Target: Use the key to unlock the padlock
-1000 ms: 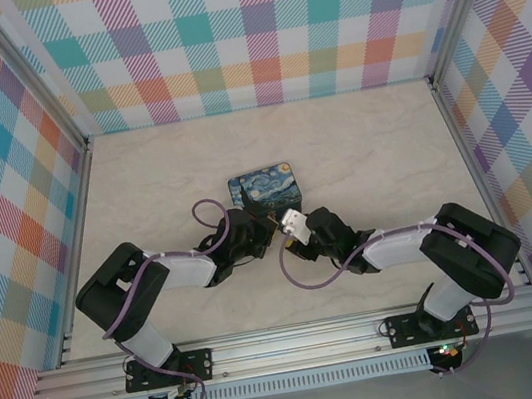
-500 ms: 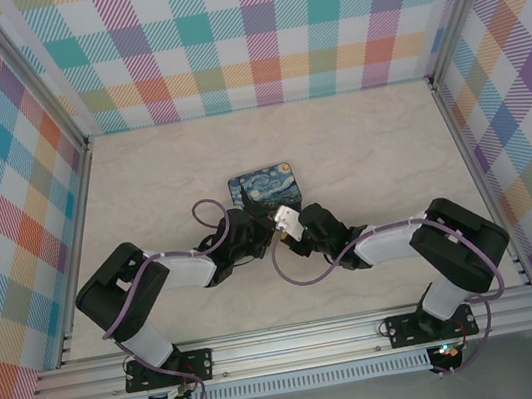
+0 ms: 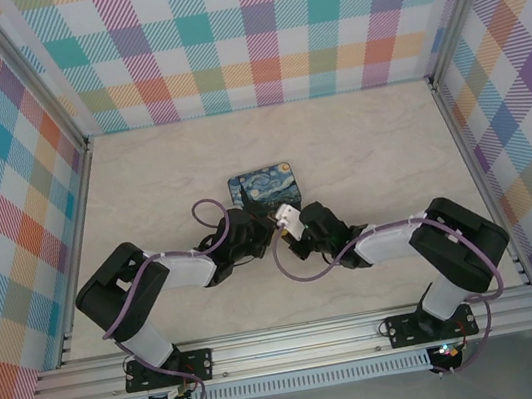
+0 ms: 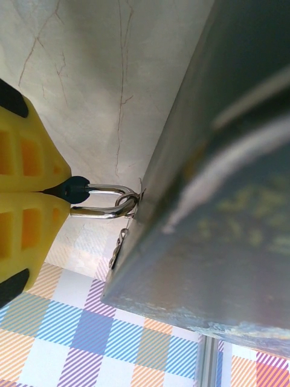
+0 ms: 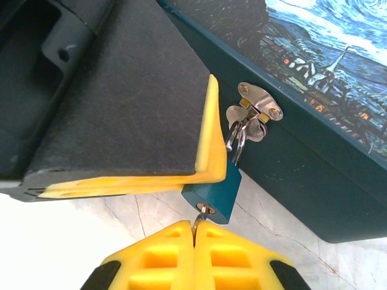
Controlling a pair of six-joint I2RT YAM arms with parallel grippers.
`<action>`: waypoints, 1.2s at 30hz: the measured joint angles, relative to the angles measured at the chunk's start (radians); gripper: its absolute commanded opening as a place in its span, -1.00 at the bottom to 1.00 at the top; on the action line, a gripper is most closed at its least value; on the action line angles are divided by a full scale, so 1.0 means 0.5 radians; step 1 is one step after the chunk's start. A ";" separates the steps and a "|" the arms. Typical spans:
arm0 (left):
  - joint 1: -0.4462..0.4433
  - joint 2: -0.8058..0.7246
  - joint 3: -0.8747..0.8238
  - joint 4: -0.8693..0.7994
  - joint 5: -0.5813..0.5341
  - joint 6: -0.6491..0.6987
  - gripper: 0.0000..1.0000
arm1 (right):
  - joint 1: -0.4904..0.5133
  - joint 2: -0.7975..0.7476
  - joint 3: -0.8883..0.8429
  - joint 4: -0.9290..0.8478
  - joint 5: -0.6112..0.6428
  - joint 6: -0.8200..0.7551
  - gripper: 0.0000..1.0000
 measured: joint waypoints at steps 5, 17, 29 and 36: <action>0.000 0.000 0.000 0.002 0.000 0.000 -1.00 | -0.121 0.000 -0.002 0.016 -0.253 0.228 -1.00; 0.002 0.000 0.000 0.010 -0.039 0.000 -1.00 | -0.390 0.155 -0.010 0.262 -0.862 0.799 -1.00; 0.001 -0.002 0.000 0.011 -0.047 -0.001 -1.00 | -0.437 0.188 -0.028 0.341 -0.937 0.923 -0.46; -0.002 -0.033 0.000 -0.053 -0.030 0.000 -1.00 | -0.452 -0.035 -0.143 0.283 -0.736 0.736 0.04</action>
